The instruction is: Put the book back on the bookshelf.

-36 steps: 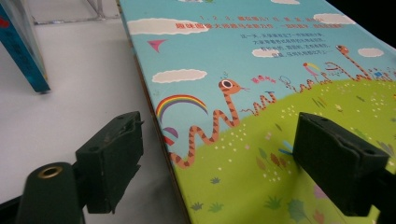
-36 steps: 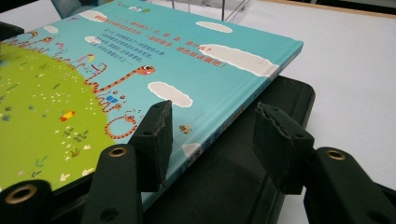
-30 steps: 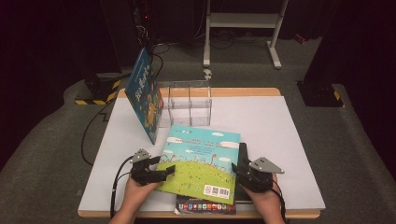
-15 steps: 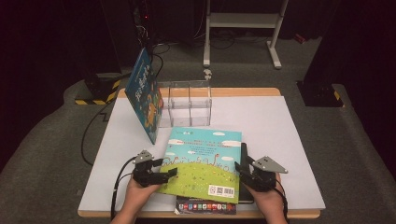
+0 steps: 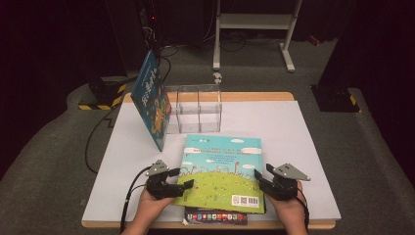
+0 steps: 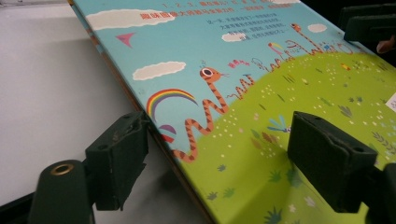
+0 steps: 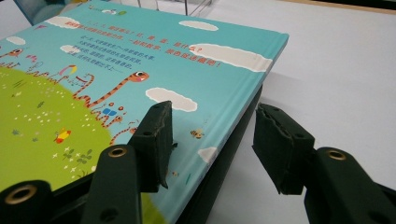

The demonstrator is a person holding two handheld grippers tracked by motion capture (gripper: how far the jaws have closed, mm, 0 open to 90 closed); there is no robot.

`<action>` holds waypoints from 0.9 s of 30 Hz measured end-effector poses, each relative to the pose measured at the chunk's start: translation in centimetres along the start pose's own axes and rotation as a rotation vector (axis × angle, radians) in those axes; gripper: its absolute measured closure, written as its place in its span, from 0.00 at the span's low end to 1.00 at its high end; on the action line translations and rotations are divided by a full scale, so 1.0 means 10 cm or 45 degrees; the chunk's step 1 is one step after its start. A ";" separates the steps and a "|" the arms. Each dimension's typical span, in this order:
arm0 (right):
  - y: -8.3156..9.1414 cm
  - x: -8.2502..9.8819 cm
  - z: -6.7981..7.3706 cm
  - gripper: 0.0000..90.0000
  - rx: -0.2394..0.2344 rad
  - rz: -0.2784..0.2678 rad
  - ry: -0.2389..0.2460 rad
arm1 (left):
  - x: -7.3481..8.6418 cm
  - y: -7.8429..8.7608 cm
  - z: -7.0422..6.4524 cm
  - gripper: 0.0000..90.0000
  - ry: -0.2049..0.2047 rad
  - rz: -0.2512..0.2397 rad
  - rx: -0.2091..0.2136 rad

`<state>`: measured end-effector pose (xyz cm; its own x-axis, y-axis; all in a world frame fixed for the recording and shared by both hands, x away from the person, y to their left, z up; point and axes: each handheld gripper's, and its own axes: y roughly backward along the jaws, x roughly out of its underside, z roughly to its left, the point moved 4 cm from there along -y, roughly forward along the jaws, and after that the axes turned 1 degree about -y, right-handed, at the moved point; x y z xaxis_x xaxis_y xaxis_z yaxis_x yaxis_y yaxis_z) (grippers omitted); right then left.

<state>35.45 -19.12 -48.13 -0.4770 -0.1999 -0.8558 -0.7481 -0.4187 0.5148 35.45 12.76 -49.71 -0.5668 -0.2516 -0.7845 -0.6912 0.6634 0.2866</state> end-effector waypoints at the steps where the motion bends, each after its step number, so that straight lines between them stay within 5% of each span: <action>1: 0.00 0.00 0.00 0.52 -0.003 0.000 -0.001 | -0.01 0.00 0.01 0.22 -0.005 -0.003 -0.010; 12: -0.01 0.01 -0.01 0.47 -0.031 0.003 -0.030 | -0.06 -0.13 0.07 0.16 0.047 0.009 0.003; 27: -0.07 0.00 0.07 0.28 -0.117 0.034 -0.081 | -0.11 -0.28 0.10 0.12 0.087 0.054 -0.018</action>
<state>35.64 -18.24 -48.46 -0.5270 -0.1568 -0.8353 -0.6904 -0.4942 0.5283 38.49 11.91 -50.22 -0.6244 -0.2716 -0.7324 -0.6722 0.6644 0.3266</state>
